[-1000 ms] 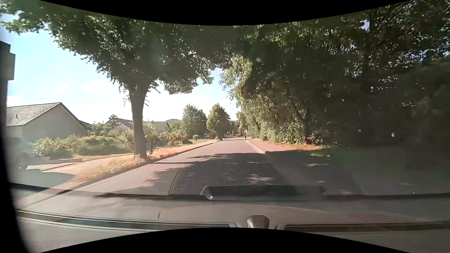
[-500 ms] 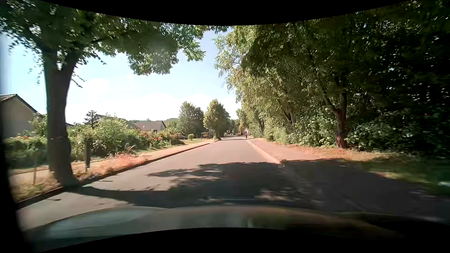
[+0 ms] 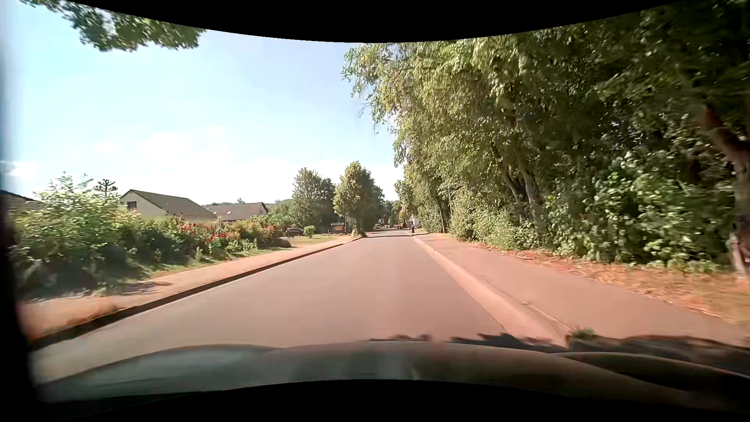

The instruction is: Follow the waypoints while adhering to traffic rules and regulations

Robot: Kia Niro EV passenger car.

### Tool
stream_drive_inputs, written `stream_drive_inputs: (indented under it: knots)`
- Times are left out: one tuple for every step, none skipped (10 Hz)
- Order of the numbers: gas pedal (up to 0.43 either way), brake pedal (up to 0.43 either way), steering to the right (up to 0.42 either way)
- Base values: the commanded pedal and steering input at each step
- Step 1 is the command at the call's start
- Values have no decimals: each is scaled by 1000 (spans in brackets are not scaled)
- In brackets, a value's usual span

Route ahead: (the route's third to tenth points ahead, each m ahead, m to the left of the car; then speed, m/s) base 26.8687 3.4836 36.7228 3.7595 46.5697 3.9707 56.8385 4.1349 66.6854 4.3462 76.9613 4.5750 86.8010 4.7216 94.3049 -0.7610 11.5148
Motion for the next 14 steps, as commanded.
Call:
stream_drive_inputs:
  knots:
    - [118,6,-1]
    - [118,6,-1]
    - [130,6,-2]
    - [130,6,-1]
    - [130,6,-1]
    - [130,6,-1]
    - [130,6,-1]
    - [130,6,-1]
    - [130,6,0]
    - [130,6,1]
    - [130,6,1]
    - [130,6,1]
    - [130,6,1]
    - [130,6,1]
